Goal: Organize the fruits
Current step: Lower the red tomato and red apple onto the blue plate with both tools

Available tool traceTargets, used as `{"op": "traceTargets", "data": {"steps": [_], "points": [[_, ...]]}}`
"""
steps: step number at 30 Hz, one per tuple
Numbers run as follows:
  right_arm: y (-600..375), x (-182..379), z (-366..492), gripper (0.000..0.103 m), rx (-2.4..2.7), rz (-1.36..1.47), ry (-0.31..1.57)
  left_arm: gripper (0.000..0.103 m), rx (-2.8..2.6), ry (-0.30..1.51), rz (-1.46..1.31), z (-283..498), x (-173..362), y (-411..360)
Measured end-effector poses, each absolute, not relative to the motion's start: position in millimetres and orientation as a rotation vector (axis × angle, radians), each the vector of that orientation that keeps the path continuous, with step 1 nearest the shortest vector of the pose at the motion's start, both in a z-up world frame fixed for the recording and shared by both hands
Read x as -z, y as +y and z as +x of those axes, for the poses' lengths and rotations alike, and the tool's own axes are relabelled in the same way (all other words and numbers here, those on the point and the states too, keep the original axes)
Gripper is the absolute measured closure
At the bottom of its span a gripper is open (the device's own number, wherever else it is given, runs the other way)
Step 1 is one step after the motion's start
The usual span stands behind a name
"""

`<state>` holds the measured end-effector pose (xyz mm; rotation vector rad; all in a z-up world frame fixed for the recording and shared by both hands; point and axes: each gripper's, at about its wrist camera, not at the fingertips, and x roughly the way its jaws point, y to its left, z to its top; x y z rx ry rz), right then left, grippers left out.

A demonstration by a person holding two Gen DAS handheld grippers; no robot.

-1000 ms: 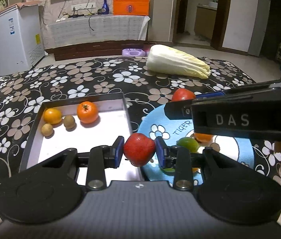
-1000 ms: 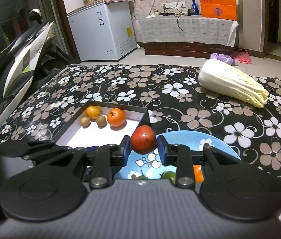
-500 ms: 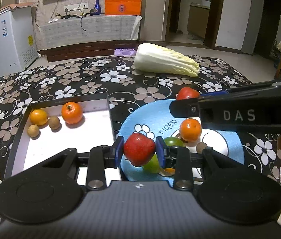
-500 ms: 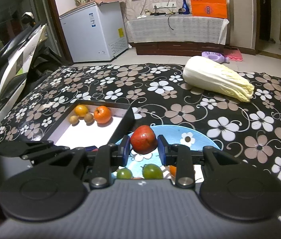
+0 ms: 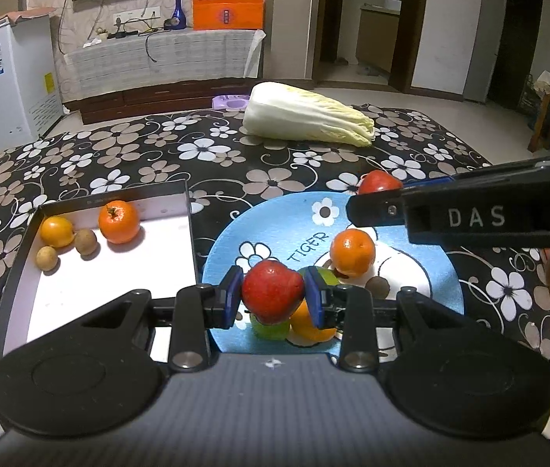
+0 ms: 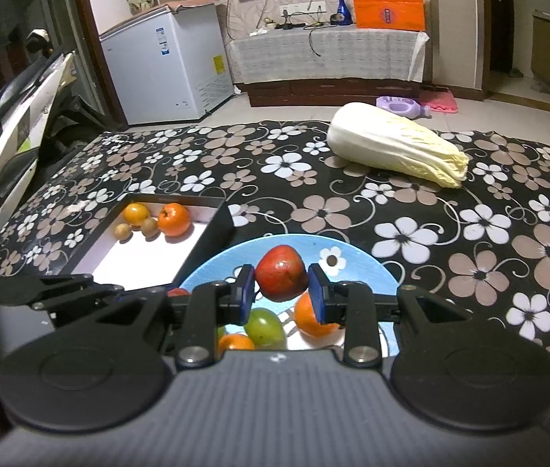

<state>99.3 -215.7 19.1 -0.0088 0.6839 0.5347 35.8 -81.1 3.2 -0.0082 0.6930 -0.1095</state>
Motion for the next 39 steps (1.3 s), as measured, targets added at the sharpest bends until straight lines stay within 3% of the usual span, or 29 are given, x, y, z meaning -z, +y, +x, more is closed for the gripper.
{"op": "traceTargets", "data": {"steps": [39], "points": [[-237, 11, 112, 0.070, -0.403, -0.098, 0.776, 0.063, 0.295, 0.729, -0.022, 32, 9, -114]]}}
